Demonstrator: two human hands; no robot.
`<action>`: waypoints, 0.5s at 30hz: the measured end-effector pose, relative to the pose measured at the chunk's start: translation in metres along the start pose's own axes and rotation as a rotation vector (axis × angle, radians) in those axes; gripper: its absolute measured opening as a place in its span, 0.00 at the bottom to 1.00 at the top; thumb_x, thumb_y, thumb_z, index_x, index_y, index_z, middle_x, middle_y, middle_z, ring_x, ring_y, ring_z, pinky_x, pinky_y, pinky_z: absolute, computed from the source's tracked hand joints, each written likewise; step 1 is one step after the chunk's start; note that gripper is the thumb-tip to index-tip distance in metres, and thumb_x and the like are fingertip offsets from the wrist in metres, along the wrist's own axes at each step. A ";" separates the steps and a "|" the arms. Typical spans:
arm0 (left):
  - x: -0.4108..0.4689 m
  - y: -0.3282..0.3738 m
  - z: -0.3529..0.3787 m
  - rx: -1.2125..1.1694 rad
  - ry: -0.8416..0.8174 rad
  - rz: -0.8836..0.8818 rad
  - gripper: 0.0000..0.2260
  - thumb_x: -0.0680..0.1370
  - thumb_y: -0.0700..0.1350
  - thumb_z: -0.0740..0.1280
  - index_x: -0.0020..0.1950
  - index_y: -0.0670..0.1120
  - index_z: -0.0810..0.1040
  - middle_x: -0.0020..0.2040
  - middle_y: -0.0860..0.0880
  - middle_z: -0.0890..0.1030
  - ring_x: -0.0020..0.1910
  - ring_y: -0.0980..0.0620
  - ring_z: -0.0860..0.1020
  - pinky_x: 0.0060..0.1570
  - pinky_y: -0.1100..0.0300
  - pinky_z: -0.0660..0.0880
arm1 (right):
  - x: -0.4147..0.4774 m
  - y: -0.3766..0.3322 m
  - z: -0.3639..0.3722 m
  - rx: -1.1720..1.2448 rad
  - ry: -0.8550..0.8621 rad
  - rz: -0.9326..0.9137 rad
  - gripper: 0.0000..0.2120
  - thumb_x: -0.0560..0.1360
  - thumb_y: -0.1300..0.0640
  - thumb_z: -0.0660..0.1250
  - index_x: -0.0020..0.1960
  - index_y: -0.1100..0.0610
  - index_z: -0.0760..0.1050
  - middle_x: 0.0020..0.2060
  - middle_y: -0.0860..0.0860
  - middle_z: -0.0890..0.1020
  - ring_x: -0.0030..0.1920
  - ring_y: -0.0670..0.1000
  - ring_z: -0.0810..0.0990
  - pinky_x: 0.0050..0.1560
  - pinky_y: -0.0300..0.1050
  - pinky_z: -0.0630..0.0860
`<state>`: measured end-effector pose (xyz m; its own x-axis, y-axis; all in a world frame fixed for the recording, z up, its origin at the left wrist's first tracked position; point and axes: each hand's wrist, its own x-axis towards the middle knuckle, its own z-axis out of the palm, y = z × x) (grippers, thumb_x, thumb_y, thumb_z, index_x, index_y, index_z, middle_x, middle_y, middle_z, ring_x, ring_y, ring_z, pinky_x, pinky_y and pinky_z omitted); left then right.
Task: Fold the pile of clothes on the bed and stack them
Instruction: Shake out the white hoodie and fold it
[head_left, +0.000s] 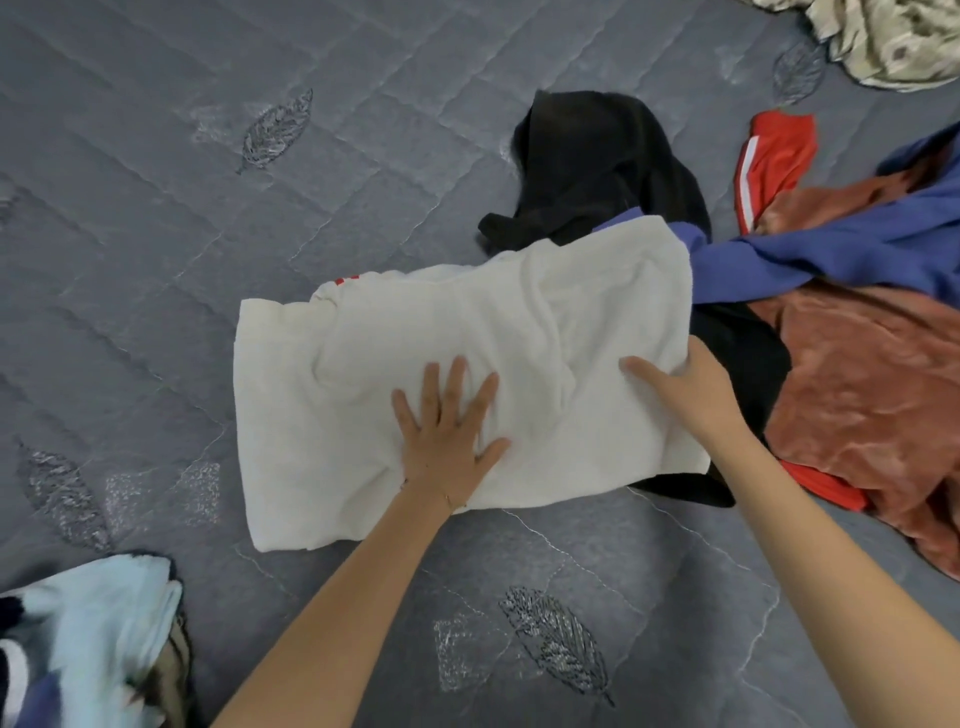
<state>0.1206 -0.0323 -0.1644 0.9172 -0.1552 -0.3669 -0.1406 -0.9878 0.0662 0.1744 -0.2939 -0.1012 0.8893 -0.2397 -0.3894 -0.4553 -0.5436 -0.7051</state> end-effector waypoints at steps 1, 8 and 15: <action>0.000 0.000 -0.001 0.008 -0.003 -0.001 0.32 0.69 0.69 0.31 0.70 0.61 0.24 0.71 0.51 0.22 0.72 0.42 0.27 0.61 0.37 0.24 | 0.001 -0.002 0.002 -0.007 -0.036 -0.033 0.29 0.74 0.50 0.71 0.70 0.56 0.65 0.62 0.50 0.74 0.62 0.52 0.73 0.54 0.42 0.65; -0.008 0.000 -0.025 -0.376 -0.085 -0.007 0.26 0.79 0.65 0.45 0.76 0.63 0.48 0.78 0.54 0.37 0.75 0.50 0.33 0.69 0.42 0.29 | -0.001 -0.024 0.017 0.144 -0.059 -0.052 0.38 0.74 0.50 0.71 0.76 0.51 0.54 0.72 0.48 0.66 0.70 0.51 0.67 0.62 0.44 0.64; -0.027 -0.024 -0.080 -1.394 -0.104 -0.121 0.18 0.83 0.56 0.51 0.73 0.60 0.59 0.72 0.60 0.64 0.71 0.63 0.61 0.74 0.59 0.54 | -0.028 -0.092 0.033 0.244 -0.089 -0.241 0.25 0.73 0.59 0.71 0.67 0.50 0.68 0.58 0.42 0.75 0.55 0.39 0.74 0.52 0.37 0.71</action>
<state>0.1292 -0.0041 -0.0817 0.8566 -0.1313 -0.4990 0.4736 -0.1837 0.8614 0.1897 -0.2109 -0.0453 0.9700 -0.0515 -0.2374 -0.2396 -0.3648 -0.8997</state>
